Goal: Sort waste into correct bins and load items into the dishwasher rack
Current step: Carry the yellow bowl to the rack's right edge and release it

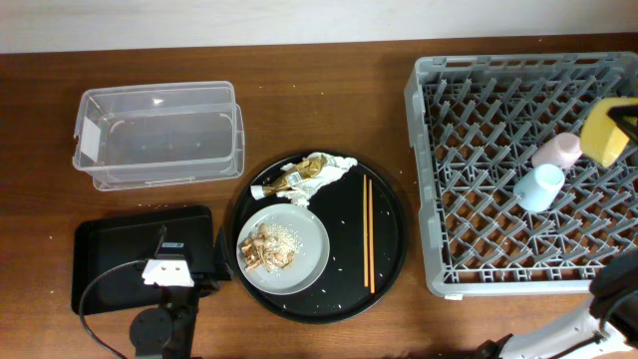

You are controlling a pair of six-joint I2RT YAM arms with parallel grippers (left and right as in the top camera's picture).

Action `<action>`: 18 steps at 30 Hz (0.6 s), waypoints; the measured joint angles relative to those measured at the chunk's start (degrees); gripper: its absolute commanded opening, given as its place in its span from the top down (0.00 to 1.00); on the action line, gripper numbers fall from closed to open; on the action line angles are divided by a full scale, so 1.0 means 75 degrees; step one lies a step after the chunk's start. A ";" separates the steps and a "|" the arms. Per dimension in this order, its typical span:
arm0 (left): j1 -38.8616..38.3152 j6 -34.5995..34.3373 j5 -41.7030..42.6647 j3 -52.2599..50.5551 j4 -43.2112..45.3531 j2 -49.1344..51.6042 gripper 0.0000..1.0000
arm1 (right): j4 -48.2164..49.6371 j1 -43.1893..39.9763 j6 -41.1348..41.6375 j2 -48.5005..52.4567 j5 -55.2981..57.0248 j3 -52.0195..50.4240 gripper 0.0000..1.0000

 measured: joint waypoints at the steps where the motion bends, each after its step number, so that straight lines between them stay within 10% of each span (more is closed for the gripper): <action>1: 0.0000 0.0000 0.0000 0.0000 0.0000 0.0000 0.00 | 0.0224 -0.0207 -0.0117 0.0000 -0.0414 -0.0347 0.96; 18: 0.0000 0.0000 0.0000 0.0000 0.0000 0.0000 0.00 | 0.2439 -0.1011 -0.0358 0.0006 -0.3112 -0.3418 0.96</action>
